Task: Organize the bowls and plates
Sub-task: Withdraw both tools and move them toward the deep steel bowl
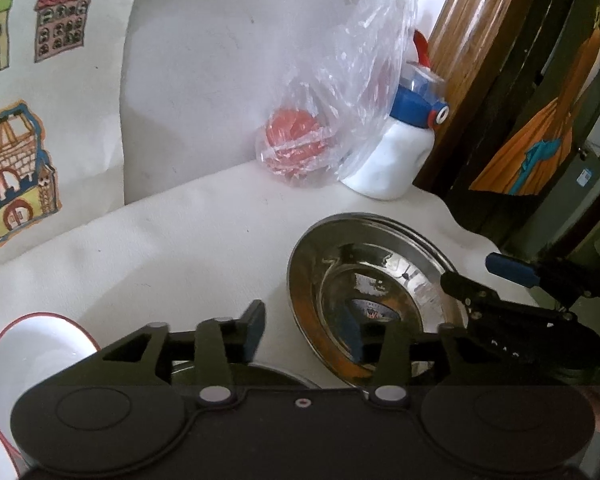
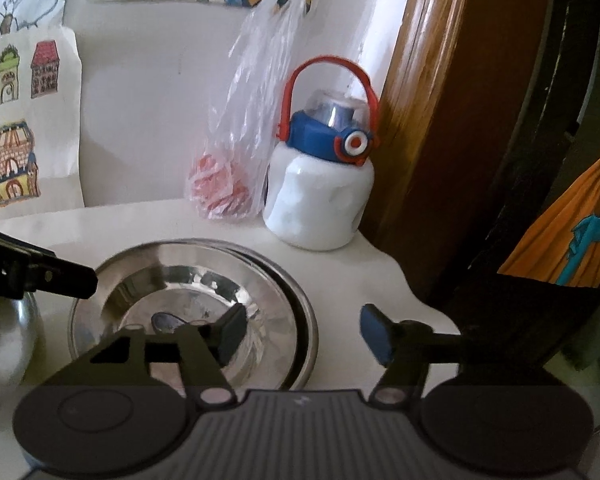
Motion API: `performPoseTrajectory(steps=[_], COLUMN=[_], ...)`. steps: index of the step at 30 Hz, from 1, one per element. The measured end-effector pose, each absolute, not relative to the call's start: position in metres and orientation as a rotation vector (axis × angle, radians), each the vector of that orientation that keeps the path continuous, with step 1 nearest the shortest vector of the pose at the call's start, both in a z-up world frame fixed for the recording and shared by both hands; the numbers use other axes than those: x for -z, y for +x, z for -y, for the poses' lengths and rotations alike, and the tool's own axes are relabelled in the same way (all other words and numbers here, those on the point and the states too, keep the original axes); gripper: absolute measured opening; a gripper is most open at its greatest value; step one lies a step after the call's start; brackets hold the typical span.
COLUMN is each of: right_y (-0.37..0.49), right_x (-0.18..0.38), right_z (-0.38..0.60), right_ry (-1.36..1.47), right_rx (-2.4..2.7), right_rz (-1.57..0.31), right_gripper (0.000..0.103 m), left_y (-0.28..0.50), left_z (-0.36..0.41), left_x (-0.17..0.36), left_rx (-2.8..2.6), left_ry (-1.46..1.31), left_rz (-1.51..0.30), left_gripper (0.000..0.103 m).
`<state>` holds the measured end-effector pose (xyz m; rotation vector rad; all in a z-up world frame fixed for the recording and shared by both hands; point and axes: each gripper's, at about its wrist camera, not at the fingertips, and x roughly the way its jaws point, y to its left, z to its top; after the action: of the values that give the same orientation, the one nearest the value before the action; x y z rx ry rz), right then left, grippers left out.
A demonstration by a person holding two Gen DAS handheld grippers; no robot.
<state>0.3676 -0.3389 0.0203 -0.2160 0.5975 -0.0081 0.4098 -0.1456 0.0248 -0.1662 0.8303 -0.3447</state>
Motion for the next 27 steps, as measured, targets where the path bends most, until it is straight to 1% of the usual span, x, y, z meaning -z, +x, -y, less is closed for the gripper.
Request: performPoseTrajectory(steps=[2, 3, 6, 8, 11, 13, 17, 27], right_y=[0.364, 0.361, 0.352, 0.346, 0.335, 0.329, 0.319, 0.291], right_x=[-0.025, -0.028, -0.035, -0.04, -0.049, -0.055, -0.063, -0.067], right_z=[0.339, 0.339, 0.337, 0.335, 0.332, 0.329, 0.322, 0.292], right_ry=[-0.215, -0.214, -0.206, -0.193, -0.163, -0.14, -0.077, 0.01], right_rx=[0.014, 0.018, 0.029, 0.032, 0.035, 0.028, 0.003, -0.101], right_rz=[-0.58, -0.571, -0.544, -0.524, -0.49, -0.477, -0.467, -0.515], right_gripper=[0.081, 0.085, 0.091, 0.096, 0.1, 0.102, 0.103, 0.103], left_y=[0.407, 0.406, 0.401, 0.397, 0.39, 0.386, 0.376, 0.34], left_z=[0.141, 0.14, 0.132, 0.126, 0.112, 0.101, 0.074, 0.003], left_x=[-0.028, -0.031, -0.038, -0.043, -0.05, -0.054, -0.062, -0.073], left_rx=[0.343, 0.342, 0.336, 0.329, 0.317, 0.307, 0.279, 0.215], left_ry=[-0.176, -0.181, -0.197, -0.21, -0.226, -0.229, -0.252, -0.211], left_rz=[-0.818, -0.811, -0.784, -0.759, -0.715, -0.69, -0.658, -0.606], left_gripper=[0.058, 0.06, 0.071, 0.084, 0.097, 0.099, 0.102, 0.102])
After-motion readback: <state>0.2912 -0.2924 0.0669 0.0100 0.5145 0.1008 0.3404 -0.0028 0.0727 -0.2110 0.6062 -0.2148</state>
